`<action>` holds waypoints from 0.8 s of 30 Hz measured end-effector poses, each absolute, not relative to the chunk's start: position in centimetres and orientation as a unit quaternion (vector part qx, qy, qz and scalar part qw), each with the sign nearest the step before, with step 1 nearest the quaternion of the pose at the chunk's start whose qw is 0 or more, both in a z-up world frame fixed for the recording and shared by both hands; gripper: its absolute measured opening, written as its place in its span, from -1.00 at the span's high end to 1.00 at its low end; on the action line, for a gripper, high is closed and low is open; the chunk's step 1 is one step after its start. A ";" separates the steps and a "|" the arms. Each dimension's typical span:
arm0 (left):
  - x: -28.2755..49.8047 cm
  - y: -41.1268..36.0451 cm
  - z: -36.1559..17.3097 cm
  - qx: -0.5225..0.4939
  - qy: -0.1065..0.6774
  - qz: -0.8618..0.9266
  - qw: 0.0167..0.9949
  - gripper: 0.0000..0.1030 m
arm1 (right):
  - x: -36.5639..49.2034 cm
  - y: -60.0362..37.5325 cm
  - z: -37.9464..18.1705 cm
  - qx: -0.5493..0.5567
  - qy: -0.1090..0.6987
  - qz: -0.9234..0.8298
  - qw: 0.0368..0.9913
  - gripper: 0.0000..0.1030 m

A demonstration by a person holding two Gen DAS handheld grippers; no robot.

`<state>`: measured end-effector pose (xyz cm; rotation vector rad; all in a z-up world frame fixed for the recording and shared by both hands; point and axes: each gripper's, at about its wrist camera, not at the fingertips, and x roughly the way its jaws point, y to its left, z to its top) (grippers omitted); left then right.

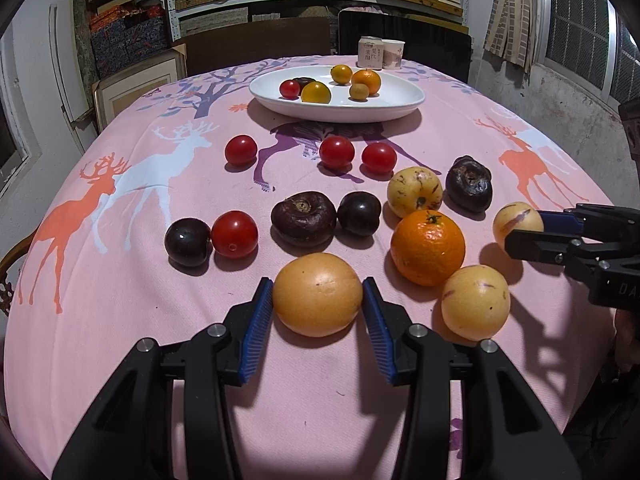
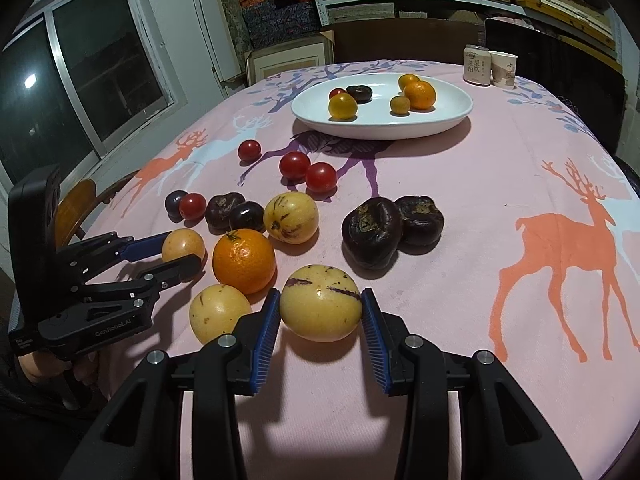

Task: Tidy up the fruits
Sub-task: 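Lift the grapefruit and pepino onto the white plate and open both grippers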

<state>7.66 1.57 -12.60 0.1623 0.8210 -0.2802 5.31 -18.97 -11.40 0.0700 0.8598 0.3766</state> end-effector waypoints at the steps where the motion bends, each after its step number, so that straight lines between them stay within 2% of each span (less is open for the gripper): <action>1: 7.6 1.7 -12.3 0.078 0.394 -0.135 0.906 0.14 | 5.3 -19.2 -11.2 0.037 0.413 0.181 0.892 0.21; 14: 10.5 -1.2 -6.2 0.097 0.353 -0.169 0.915 0.14 | 7.1 -23.6 -5.2 0.055 0.358 0.166 0.917 0.20; 20: 16.9 -5.3 -4.0 0.104 0.342 -0.186 0.915 0.13 | 13.6 -25.7 -1.9 0.052 0.343 0.163 0.924 0.20; 24: 22.3 -8.2 -4.7 0.106 0.356 -0.196 0.907 0.13 | 19.8 -26.0 -2.1 0.051 0.353 0.156 0.921 0.20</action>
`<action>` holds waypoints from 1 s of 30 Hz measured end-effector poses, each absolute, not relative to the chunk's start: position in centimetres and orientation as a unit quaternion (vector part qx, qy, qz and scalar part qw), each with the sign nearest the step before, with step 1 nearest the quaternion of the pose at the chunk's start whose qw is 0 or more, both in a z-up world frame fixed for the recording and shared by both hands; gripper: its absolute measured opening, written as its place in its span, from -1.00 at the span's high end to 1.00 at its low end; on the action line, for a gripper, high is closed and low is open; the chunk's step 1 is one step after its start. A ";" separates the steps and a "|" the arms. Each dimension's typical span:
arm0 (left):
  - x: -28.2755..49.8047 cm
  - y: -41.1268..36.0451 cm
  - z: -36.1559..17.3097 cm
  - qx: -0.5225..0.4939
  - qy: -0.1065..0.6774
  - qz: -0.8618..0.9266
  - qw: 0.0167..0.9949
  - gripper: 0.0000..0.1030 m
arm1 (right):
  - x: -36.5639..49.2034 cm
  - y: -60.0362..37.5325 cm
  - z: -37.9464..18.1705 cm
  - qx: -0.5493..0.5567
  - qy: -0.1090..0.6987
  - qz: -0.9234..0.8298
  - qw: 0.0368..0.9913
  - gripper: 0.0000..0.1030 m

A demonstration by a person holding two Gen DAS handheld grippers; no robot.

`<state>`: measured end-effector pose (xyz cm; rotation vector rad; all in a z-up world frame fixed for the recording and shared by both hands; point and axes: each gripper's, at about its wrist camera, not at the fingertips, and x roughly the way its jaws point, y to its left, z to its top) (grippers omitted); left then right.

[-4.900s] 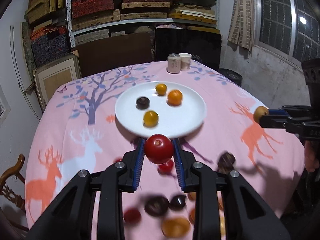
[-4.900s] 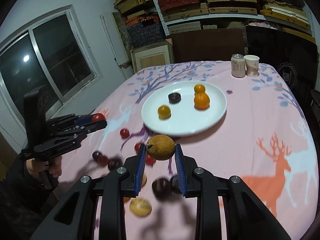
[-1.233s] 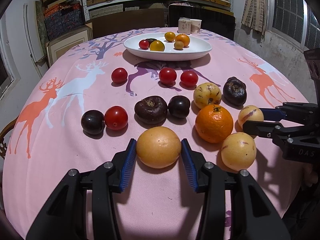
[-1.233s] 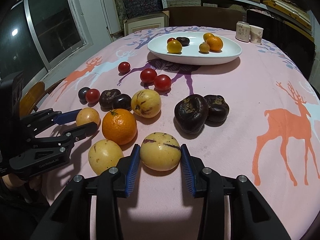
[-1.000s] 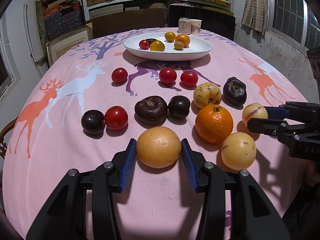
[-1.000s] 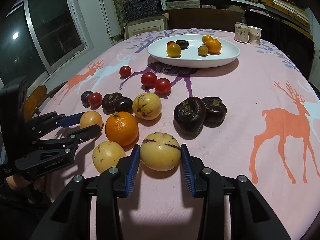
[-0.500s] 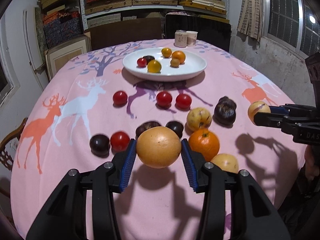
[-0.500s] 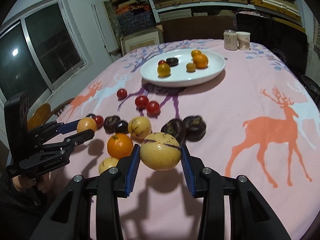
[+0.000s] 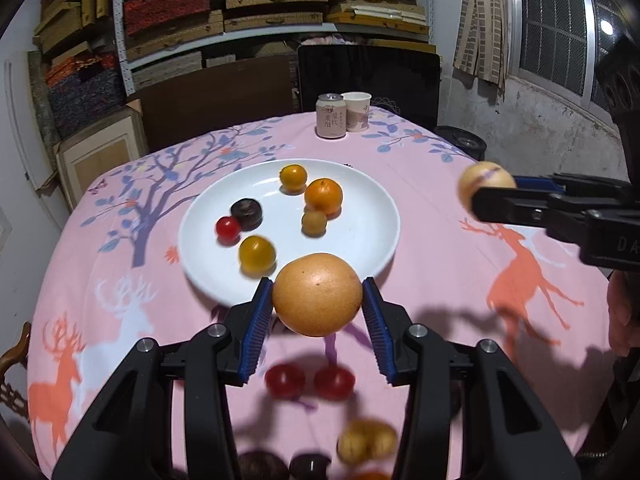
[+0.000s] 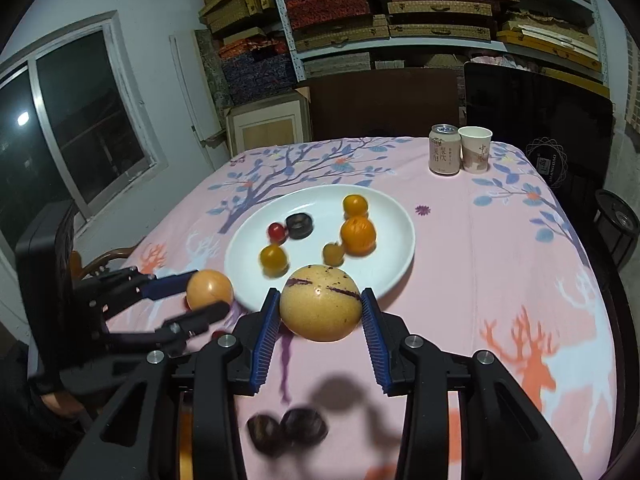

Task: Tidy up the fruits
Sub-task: 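Lift the grapefruit and pepino onto the white plate and open both grippers, then grasp a pale yellow pepino with the left gripper while the right grasps a dark purple tomato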

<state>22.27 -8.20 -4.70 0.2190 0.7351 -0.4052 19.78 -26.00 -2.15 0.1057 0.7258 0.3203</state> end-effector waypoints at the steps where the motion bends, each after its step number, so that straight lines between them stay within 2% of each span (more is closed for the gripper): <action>1: 23.8 -8.9 -5.3 0.107 0.367 -0.197 0.903 0.13 | 21.2 -25.9 -2.6 0.048 0.358 0.152 0.920 0.20; 7: 29.8 -11.3 -9.2 0.129 0.414 -0.174 0.884 0.13 | 29.0 -24.9 -7.3 0.016 0.406 0.139 0.903 0.20; 12: 31.5 -11.3 -10.6 0.129 0.427 -0.170 0.879 0.11 | 31.5 -24.4 -9.4 0.018 0.418 0.137 0.898 0.19; 15: 31.0 -11.3 -10.3 0.135 0.416 -0.169 0.883 -0.18 | 31.5 -24.1 -9.0 0.019 0.402 0.135 0.905 0.12; 22: 26.1 -9.6 -6.1 0.132 0.369 -0.174 0.903 -0.44 | 27.6 -25.7 -5.9 0.038 0.362 0.131 0.922 0.05; 24: 23.4 -8.9 -5.1 0.136 0.361 -0.185 0.904 -0.45 | 25.3 -26.3 -5.2 0.052 0.357 0.134 0.923 0.04; 26: 20.1 -8.3 -4.5 0.145 0.349 -0.196 0.905 -0.50 | 22.9 -26.8 -5.0 0.062 0.357 0.133 0.922 -0.06; 30: 13.2 -6.6 -4.7 0.158 0.335 -0.219 0.903 -0.59 | 16.7 -27.4 -6.3 0.089 0.365 0.119 0.919 -0.08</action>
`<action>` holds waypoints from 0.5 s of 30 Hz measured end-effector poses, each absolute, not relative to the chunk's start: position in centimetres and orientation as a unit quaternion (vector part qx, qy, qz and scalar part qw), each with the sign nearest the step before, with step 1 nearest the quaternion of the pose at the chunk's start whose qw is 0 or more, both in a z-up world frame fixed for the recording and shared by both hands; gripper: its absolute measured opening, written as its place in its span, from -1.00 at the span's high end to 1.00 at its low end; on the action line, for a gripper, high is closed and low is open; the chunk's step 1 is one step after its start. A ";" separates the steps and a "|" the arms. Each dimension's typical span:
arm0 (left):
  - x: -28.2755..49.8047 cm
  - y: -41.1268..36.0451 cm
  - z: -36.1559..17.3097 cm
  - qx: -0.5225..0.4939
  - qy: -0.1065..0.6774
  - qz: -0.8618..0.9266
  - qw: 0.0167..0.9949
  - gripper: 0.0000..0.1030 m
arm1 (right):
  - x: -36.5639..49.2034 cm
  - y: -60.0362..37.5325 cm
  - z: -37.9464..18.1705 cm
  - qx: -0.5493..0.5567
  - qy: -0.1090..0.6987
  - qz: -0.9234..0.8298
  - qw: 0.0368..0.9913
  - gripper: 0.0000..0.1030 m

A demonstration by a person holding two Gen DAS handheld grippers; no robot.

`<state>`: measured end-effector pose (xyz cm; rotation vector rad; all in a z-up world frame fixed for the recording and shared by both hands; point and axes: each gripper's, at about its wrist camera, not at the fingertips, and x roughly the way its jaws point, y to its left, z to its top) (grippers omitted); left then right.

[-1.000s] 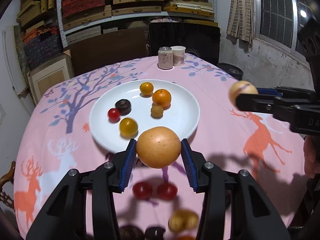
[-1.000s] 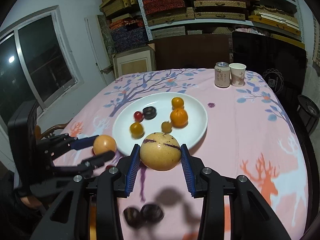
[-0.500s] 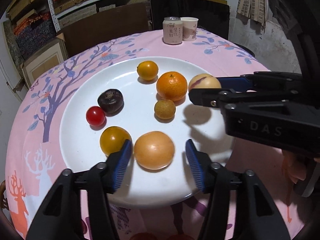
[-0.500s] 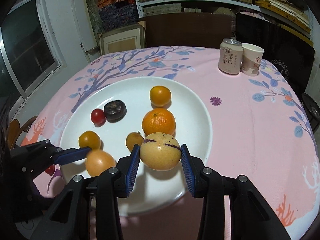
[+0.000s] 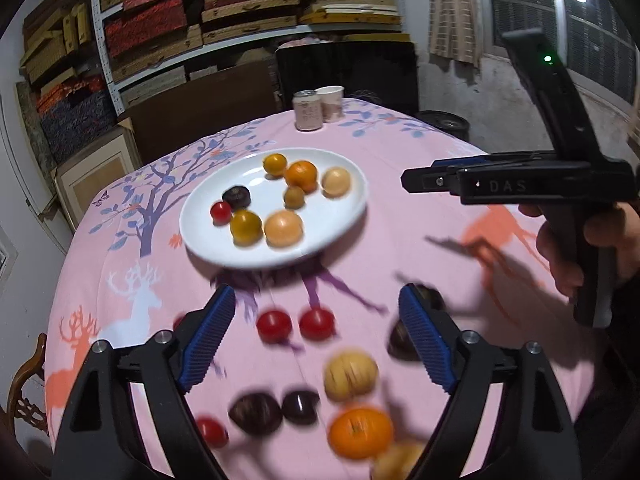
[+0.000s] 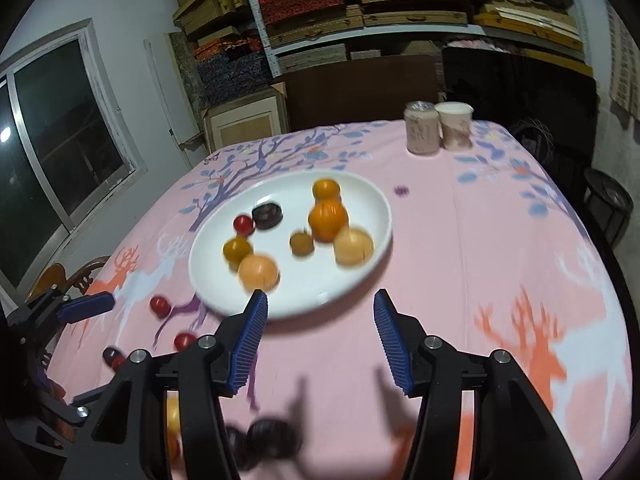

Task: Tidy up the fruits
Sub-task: 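Grasp a pale yellow pepino with the left gripper while the right grasps a dark purple tomato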

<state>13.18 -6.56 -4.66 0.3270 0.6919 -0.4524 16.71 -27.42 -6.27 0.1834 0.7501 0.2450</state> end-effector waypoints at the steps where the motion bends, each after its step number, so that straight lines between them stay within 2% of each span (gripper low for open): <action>1: 11.7 -6.1 -4.9 0.158 0.335 -0.224 0.902 -0.60 | 15.1 -27.4 -6.8 0.097 0.368 0.124 0.916 -0.08; 7: 4.5 -5.0 -8.0 0.171 0.351 -0.247 0.887 -0.60 | 8.0 -27.1 -9.2 0.114 0.359 0.115 0.919 -0.10; 11: 3.2 -6.0 -10.6 0.196 0.357 -0.228 0.884 -0.59 | 6.1 -27.2 -10.3 0.125 0.373 0.108 0.913 -0.10; 15: 4.3 -6.7 -12.6 0.198 0.373 -0.209 0.882 -0.17 | 5.0 -27.2 -10.0 0.123 0.373 0.108 0.914 -0.10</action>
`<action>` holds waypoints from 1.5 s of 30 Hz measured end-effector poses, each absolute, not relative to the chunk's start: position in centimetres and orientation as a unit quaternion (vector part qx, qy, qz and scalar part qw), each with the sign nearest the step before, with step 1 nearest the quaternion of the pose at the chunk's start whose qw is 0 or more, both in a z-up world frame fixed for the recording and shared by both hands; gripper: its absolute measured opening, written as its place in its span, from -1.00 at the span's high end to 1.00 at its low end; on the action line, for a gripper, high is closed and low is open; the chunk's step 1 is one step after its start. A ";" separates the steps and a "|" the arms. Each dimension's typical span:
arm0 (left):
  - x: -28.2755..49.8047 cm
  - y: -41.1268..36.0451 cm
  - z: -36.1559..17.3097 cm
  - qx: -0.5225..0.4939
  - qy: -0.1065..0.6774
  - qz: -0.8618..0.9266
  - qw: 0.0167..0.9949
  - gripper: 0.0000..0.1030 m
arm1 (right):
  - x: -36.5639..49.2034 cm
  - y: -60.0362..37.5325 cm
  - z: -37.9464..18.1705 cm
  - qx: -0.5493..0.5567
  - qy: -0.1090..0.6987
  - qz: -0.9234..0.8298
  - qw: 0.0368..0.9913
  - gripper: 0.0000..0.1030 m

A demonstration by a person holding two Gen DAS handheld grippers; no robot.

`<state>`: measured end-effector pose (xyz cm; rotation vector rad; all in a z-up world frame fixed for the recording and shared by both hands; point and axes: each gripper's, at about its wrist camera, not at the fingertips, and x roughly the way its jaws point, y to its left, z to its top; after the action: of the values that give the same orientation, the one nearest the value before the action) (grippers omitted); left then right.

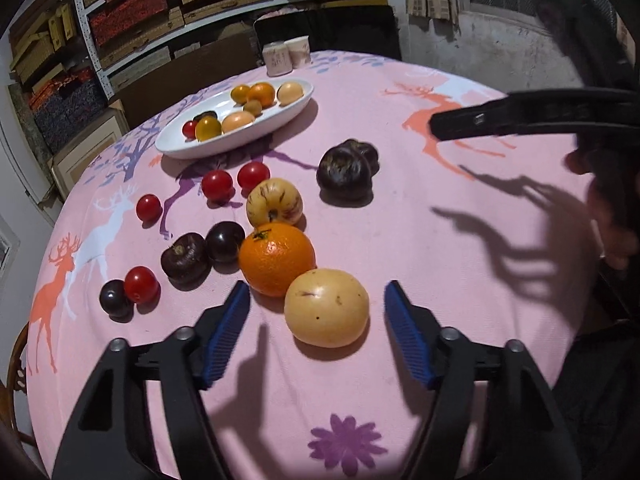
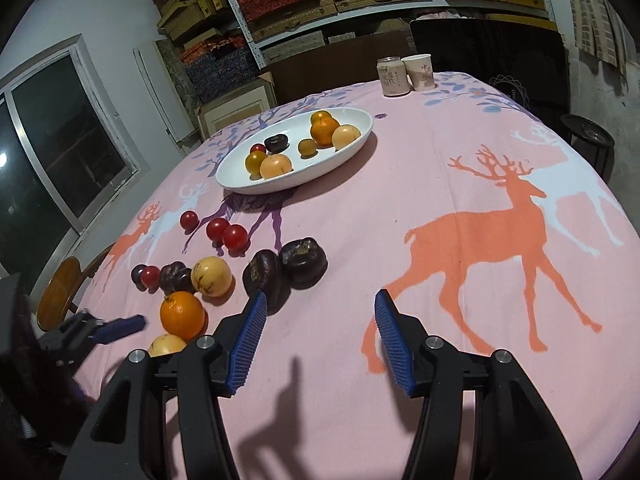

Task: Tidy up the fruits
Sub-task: 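Grasp a pale yellow pepino with the left gripper while the right grasps a dark purple tomato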

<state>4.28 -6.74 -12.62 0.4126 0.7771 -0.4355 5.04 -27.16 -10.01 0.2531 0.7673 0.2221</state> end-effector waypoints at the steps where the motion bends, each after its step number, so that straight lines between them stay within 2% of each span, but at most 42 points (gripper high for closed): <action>1: 4.5 -6.8 -12.9 0.200 0.371 -0.202 0.884 -0.11 | 4.8 -27.0 -9.9 0.118 0.371 0.109 0.915 -0.10; 2: 4.4 -6.8 -13.0 0.202 0.362 -0.200 0.888 -0.08 | 4.4 -26.9 -9.8 0.114 0.366 0.111 0.917 -0.10; 4: 3.9 -6.7 -12.8 0.199 0.348 -0.209 0.892 0.21 | 4.0 -26.7 -9.6 0.104 0.357 0.113 0.922 -0.10; 13: 3.3 -5.2 -11.9 0.162 0.351 -0.220 0.896 0.21 | 5.6 -22.7 -11.1 0.048 0.392 0.146 0.907 -0.10; 17: 3.3 -5.2 -12.0 0.164 0.352 -0.223 0.894 0.19 | 7.1 -21.6 -11.6 0.062 0.406 0.160 0.898 -0.10; 20: 3.9 -5.0 -12.9 0.156 0.372 -0.223 0.888 0.00 | 7.9 -21.4 -11.9 0.066 0.407 0.154 0.898 -0.10; 23: 4.3 -4.5 -13.7 0.139 0.380 -0.231 0.885 -0.03 | 8.3 -21.2 -12.2 0.067 0.412 0.152 0.896 -0.10; 24: 4.4 -4.3 -13.7 0.133 0.380 -0.234 0.885 -0.03 | 8.4 -21.1 -12.2 0.065 0.413 0.153 0.896 -0.10; 26: 4.5 -4.2 -13.8 0.126 0.384 -0.245 0.881 0.18 | 8.4 -20.8 -12.2 0.061 0.413 0.153 0.896 -0.09; 32: 4.5 -3.8 -13.8 0.111 0.380 -0.245 0.885 0.18 | 9.5 -20.3 -12.7 0.075 0.431 0.164 0.884 0.03; 37: 4.3 -3.8 -13.8 0.111 0.378 -0.252 0.884 0.18 | 10.8 -20.6 -13.2 0.102 0.441 0.161 0.877 0.04; 39: 4.3 -3.8 -13.8 0.110 0.379 -0.251 0.884 0.18 | 11.4 -21.0 -13.2 0.115 0.441 0.154 0.877 0.15; 40: 4.3 -3.7 -13.8 0.109 0.379 -0.251 0.884 0.18 | 11.5 -21.1 -13.3 0.118 0.439 0.151 0.878 0.31; 45: 4.4 -3.5 -13.8 0.104 0.379 -0.251 0.885 0.18 | 10.7 -21.4 -12.9 0.125 0.417 0.163 0.885 0.54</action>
<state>4.43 -3.52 -13.78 0.2154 0.7882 -0.5223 10.67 -21.41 -12.91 0.2595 0.8674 0.3392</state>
